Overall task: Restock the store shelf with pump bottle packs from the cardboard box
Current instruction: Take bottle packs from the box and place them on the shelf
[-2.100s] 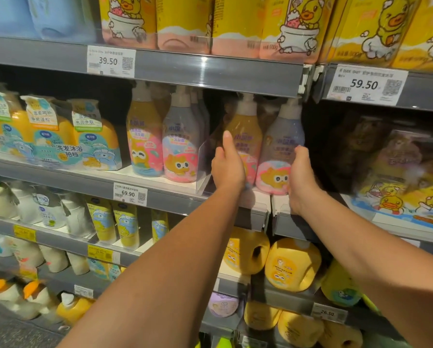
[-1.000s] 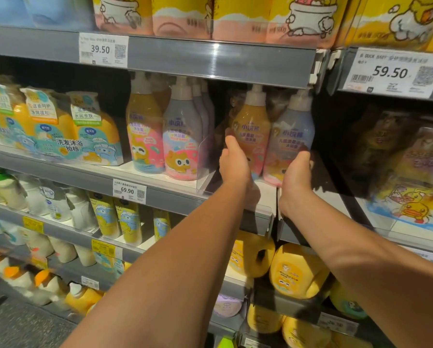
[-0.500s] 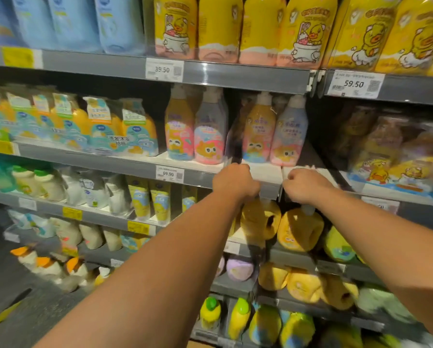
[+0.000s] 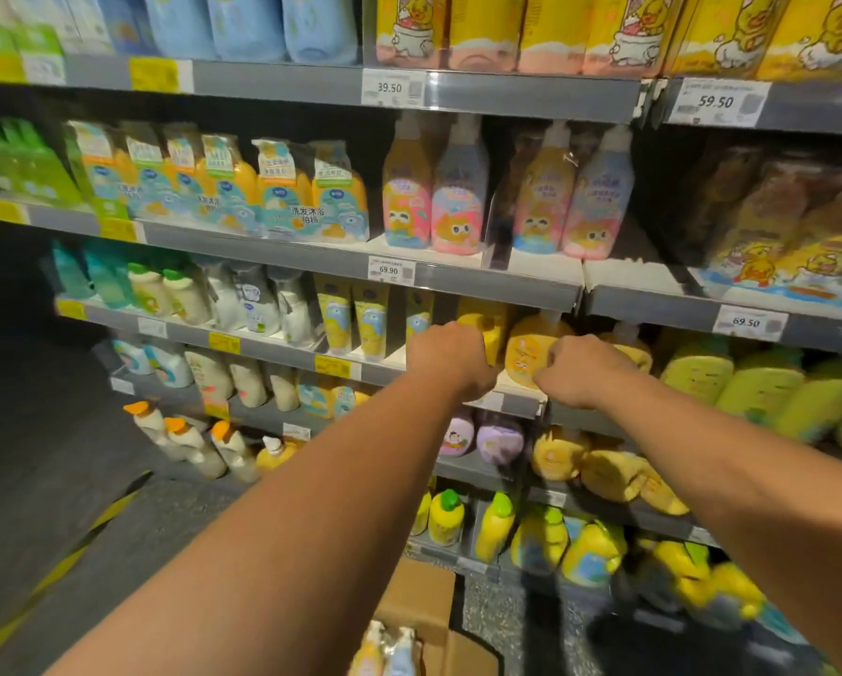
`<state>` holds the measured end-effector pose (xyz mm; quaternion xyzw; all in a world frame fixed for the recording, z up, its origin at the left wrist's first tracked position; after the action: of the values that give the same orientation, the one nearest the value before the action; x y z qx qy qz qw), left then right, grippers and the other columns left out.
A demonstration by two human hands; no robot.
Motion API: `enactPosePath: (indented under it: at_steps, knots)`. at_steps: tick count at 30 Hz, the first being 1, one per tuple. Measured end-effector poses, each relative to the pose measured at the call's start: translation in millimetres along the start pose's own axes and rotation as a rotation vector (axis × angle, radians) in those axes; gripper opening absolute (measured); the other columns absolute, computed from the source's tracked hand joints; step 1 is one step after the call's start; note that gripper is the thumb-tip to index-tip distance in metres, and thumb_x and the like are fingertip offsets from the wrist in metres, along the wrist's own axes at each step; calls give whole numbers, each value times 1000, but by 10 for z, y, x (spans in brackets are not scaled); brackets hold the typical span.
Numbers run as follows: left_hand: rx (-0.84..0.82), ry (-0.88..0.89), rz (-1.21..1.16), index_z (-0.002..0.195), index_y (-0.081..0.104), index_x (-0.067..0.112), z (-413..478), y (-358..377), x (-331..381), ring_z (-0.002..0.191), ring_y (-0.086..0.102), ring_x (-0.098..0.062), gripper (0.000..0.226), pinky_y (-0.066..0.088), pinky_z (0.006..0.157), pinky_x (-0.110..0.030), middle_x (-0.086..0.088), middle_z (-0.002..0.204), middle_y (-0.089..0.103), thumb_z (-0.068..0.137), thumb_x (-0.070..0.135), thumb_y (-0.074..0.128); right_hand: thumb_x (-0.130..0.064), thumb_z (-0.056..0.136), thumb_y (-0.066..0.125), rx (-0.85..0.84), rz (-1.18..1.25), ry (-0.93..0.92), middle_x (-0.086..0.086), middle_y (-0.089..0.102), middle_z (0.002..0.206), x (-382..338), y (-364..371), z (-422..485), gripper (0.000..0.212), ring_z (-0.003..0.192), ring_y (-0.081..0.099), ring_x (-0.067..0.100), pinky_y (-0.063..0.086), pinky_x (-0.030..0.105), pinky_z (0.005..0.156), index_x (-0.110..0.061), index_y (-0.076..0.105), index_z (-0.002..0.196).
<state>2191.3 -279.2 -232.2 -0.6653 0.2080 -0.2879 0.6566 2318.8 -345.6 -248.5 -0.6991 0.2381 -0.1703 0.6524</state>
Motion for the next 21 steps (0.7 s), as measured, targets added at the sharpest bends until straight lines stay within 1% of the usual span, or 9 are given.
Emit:
enactPosePath:
  at_steps: [2, 5, 7, 9, 12, 15, 18, 19, 21]
  knots:
    - [-21, -24, 12, 115, 61, 12, -156, 121, -50, 110, 60, -32, 36, 41, 75, -35, -11, 120, 62, 91, 38, 54, -37, 88, 50, -5, -2, -37, 16, 61, 122, -96, 142, -93, 36, 110, 58, 35, 42, 31, 74, -11, 64, 109]
    - [-82, -50, 5, 118, 61, 14, -476, 439, -132, 111, 59, -33, 38, 46, 82, -38, -11, 121, 62, 91, 39, 52, -38, 89, 51, -41, -7, -84, 17, 61, 122, -209, 475, -335, 38, 109, 58, 36, 39, 30, 72, -10, 64, 111]
    - [-119, -54, -11, 116, 62, 14, -688, 650, -193, 109, 60, -33, 39, 45, 80, -36, -11, 120, 63, 90, 40, 49, -39, 91, 51, -62, -15, -92, 18, 61, 123, -275, 683, -516, 40, 110, 58, 35, 38, 30, 72, -9, 63, 114]
    - [-147, -52, 10, 116, 62, 15, -886, 811, -275, 109, 60, -31, 38, 40, 76, -34, -10, 120, 64, 89, 38, 48, -39, 91, 51, -99, -22, -96, 17, 60, 125, -361, 899, -686, 40, 111, 58, 35, 39, 30, 74, -9, 63, 115]
    - [-185, -56, 63, 121, 59, 13, -1114, 920, -493, 114, 57, -28, 39, 36, 75, -32, -9, 123, 60, 91, 38, 52, -36, 91, 49, -142, -13, -75, 14, 59, 127, -533, 1153, -908, 40, 113, 57, 34, 39, 31, 76, -12, 61, 120]
    - [-181, -46, 56, 124, 55, 15, -1255, 976, -778, 114, 57, -30, 40, 38, 75, -33, -11, 125, 59, 92, 38, 53, -38, 89, 50, -178, 2, -58, 13, 61, 121, -769, 1370, -1058, 36, 108, 57, 34, 41, 31, 77, -14, 62, 112]
    - [-204, -29, 18, 121, 57, 14, -1406, 1124, -1054, 109, 59, -30, 37, 37, 72, -35, -10, 119, 62, 92, 37, 53, -36, 90, 50, -203, 10, -40, 13, 63, 115, -1053, 1601, -1220, 29, 100, 58, 33, 42, 31, 75, -13, 63, 102]
    - [-210, -11, 16, 118, 58, 13, -1459, 1177, -1126, 108, 59, -30, 36, 37, 72, -35, -10, 118, 62, 92, 37, 53, -34, 90, 50, -208, 16, -18, 13, 64, 115, -1135, 1686, -1267, 28, 99, 58, 33, 42, 31, 74, -13, 63, 103]
    - [-233, 39, 22, 114, 62, 14, -1556, 1289, -1245, 107, 60, -30, 33, 38, 71, -35, -10, 117, 63, 91, 36, 53, -34, 90, 50, -232, 23, 43, 13, 62, 120, -1272, 1880, -1367, 31, 107, 58, 33, 43, 32, 78, -12, 62, 109]
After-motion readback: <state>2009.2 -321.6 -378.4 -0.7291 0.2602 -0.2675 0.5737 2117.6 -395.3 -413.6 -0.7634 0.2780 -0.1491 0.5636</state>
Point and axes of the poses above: each hand's wrist, its own z-axis towards the middle knuckle, its own y-axis out of the palm, x = y × z, the point moved 9 cm from there along z, towards the middle knuckle
